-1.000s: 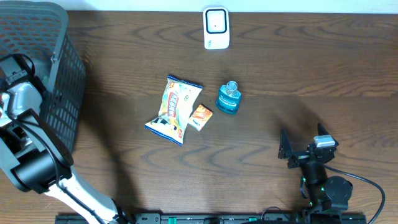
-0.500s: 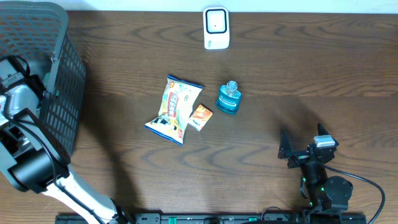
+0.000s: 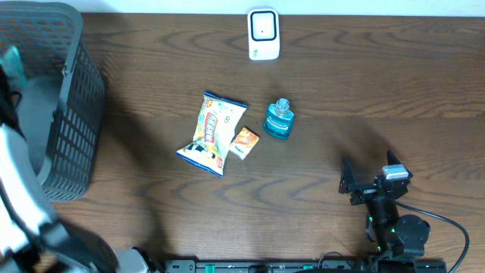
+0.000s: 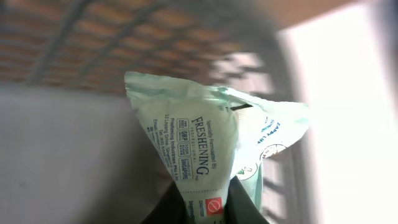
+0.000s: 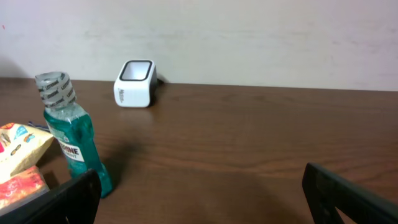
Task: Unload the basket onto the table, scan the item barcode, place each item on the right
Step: 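Carry the wipe pack beside the snacks and open the left gripper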
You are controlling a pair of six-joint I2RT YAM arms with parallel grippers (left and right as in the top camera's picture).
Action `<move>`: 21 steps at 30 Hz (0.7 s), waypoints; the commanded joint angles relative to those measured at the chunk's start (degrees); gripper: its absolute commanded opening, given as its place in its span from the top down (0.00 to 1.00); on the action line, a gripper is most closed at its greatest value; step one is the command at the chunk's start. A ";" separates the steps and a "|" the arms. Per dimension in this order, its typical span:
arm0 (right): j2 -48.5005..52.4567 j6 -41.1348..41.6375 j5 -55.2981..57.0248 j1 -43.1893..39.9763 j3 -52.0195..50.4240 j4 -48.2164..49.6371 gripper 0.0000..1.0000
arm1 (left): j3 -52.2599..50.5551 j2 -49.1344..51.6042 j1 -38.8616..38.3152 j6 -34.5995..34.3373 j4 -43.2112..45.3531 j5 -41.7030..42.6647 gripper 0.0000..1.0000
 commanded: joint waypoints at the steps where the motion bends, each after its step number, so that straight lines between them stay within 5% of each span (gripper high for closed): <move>1: -0.13 0.76 0.46 0.00 -0.07 -0.17 0.01 | 0.26 -9.29 0.02 3.74 -1.03 10.45 0.93; 9: -0.13 0.76 0.46 0.00 -0.07 -0.17 0.01 | 0.26 -24.87 -6.91 15.91 -10.32 29.94 0.92; 17: -0.13 0.76 0.46 0.00 -0.07 -0.17 0.01 | -1.29 -25.31 -32.06 30.03 -30.99 29.35 0.93; 21: -0.13 0.76 0.46 0.00 -0.07 -0.15 0.01 | -3.98 -22.99 -46.05 31.56 -35.74 20.52 0.93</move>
